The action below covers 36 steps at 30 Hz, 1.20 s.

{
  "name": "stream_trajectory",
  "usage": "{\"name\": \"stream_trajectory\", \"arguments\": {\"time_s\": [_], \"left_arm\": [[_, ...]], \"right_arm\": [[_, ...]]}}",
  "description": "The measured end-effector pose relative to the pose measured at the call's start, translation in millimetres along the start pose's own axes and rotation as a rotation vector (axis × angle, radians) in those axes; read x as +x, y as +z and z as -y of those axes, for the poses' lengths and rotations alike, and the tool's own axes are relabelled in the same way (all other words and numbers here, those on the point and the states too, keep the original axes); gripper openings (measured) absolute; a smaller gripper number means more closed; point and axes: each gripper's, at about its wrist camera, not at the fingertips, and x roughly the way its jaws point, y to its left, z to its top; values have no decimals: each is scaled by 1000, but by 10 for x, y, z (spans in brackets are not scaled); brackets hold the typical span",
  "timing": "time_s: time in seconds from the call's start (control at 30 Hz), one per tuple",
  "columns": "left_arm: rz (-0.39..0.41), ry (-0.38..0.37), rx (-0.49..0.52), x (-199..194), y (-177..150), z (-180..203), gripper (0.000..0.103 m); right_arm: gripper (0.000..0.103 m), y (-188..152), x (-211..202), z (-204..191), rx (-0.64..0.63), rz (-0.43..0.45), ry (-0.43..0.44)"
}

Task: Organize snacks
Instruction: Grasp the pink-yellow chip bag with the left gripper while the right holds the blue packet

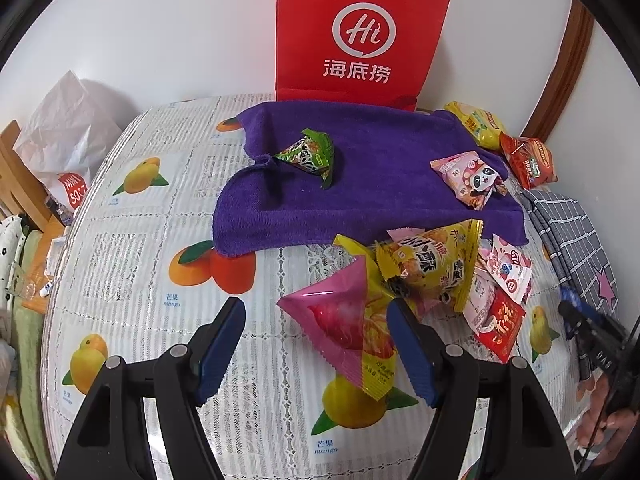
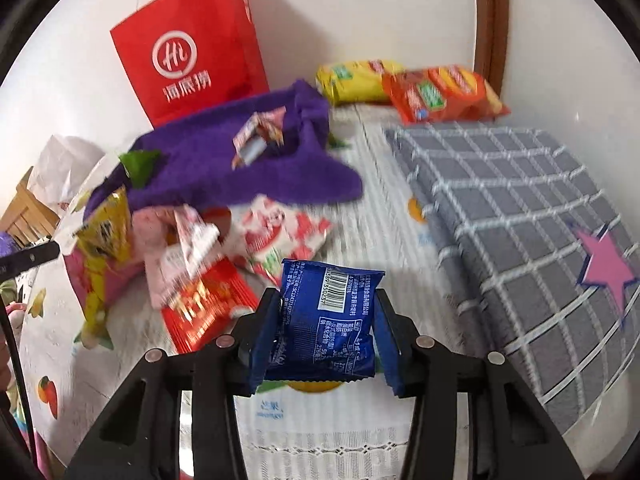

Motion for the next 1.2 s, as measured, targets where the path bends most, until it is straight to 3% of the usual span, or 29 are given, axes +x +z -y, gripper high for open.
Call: {"name": "stream_trajectory", "arguments": {"time_s": [0.13,0.33,0.67,1.2], "left_arm": [[-4,-29,-1,-5,0,-6,72],[-49,-21,42,119,-80,64,72],[-50,-24,63,228,40,138,76],[-90,-49,117,615,118,245,80]], "right_arm": [[46,86,-76,-90,-22,23,-7],[46,83,-86,-179,-8,12,94],[46,34,-32,-221,-28,-8,89],[46,239,31,-217,-29,5,76]]}}
